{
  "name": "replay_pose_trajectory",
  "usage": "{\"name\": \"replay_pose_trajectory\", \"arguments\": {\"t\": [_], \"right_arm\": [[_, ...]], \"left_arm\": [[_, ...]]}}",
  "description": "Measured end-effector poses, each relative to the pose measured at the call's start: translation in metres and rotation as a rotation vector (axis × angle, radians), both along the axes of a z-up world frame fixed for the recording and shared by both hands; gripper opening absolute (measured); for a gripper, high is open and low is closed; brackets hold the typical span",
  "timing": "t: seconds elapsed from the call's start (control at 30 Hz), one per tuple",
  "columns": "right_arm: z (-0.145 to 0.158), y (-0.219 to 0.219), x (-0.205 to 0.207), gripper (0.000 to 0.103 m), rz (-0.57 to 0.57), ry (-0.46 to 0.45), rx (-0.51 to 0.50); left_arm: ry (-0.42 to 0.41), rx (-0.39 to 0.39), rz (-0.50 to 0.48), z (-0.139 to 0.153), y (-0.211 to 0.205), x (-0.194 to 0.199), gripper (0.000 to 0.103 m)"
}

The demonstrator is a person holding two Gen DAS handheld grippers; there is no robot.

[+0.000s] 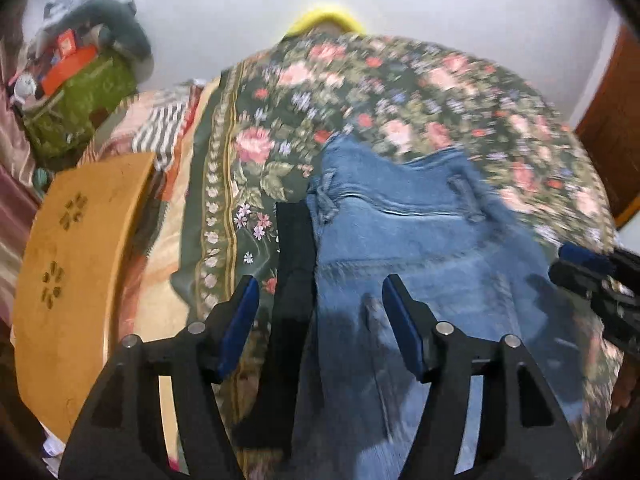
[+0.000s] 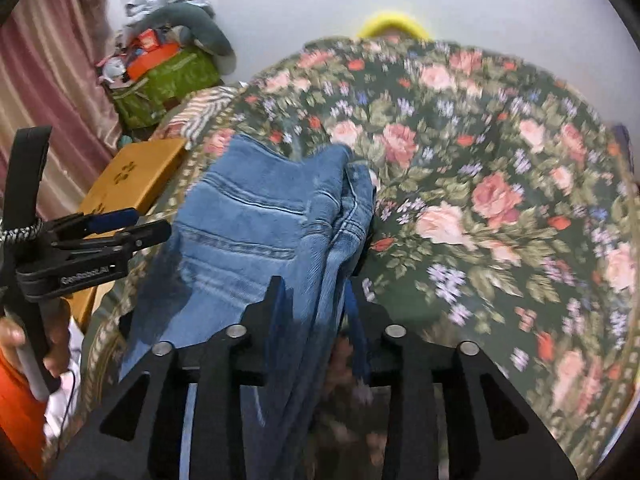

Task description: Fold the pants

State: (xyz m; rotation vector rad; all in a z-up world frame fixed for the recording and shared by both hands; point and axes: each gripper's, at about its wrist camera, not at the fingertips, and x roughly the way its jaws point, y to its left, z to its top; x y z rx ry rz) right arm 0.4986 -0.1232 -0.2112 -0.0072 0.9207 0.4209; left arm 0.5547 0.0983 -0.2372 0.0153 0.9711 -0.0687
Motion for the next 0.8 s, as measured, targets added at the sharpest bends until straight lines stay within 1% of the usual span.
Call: {"name": "replay_pose_trajectory", "arguments": {"t": [0.03, 0.07, 0.1, 0.13, 0.27, 0.3, 0.33, 0.37, 0.4, 0.43, 0.57, 0.6, 0.7, 0.8], "right_arm": [[0.011, -0.002, -0.010, 0.032, 0.003, -0.026, 0.009], [0.024, -0.004, -0.022, 0.032, 0.003, -0.057, 0.016], [0.033, -0.005, -0.030, 0.032, 0.004, -0.084, 0.022], [0.050, -0.006, -0.046, 0.032, 0.008, -0.124, 0.034], [0.106, -0.012, -0.101, 0.032, 0.030, -0.267, 0.092], [0.120, -0.014, -0.115, 0.032, 0.034, -0.296, 0.113], [0.137, -0.017, -0.133, 0.032, 0.038, -0.329, 0.143], [0.148, -0.020, -0.144, 0.032, 0.043, -0.355, 0.162], [0.159, -0.022, -0.157, 0.032, 0.042, -0.385, 0.178], [0.171, -0.025, -0.175, 0.032, 0.035, -0.425, 0.197], [0.199, -0.037, -0.235, 0.032, 0.031, -0.513, 0.255], [0.204, -0.039, -0.250, 0.032, 0.034, -0.532, 0.263], [0.214, -0.041, -0.285, 0.032, 0.046, -0.588, 0.267], [0.222, -0.042, -0.319, 0.032, 0.048, -0.650, 0.257]], "left_arm": [[-0.034, 0.011, -0.012, 0.014, -0.001, -0.015, 0.065], [-0.051, 0.018, -0.017, 0.023, -0.003, -0.023, 0.066], [-0.084, 0.023, -0.023, 0.040, -0.005, -0.041, 0.067], [-0.101, 0.024, -0.026, 0.048, -0.007, -0.047, 0.067], [-0.206, 0.018, -0.047, 0.106, -0.015, -0.104, 0.067], [-0.245, 0.005, -0.055, 0.126, -0.018, -0.125, 0.067], [-0.271, 0.000, -0.056, 0.138, -0.020, -0.138, 0.067], [-0.315, 0.001, -0.055, 0.154, -0.022, -0.160, 0.067], [-0.337, 0.005, -0.055, 0.163, -0.024, -0.172, 0.067], [-0.379, 0.007, -0.055, 0.177, -0.027, -0.194, 0.067], [-0.509, 0.007, -0.057, 0.215, -0.036, -0.268, 0.067], [-0.551, 0.005, -0.055, 0.226, -0.038, -0.291, 0.067], [-0.632, -0.019, -0.047, 0.247, -0.043, -0.339, 0.067], [-0.692, -0.035, -0.027, 0.260, -0.045, -0.375, 0.068]]}}
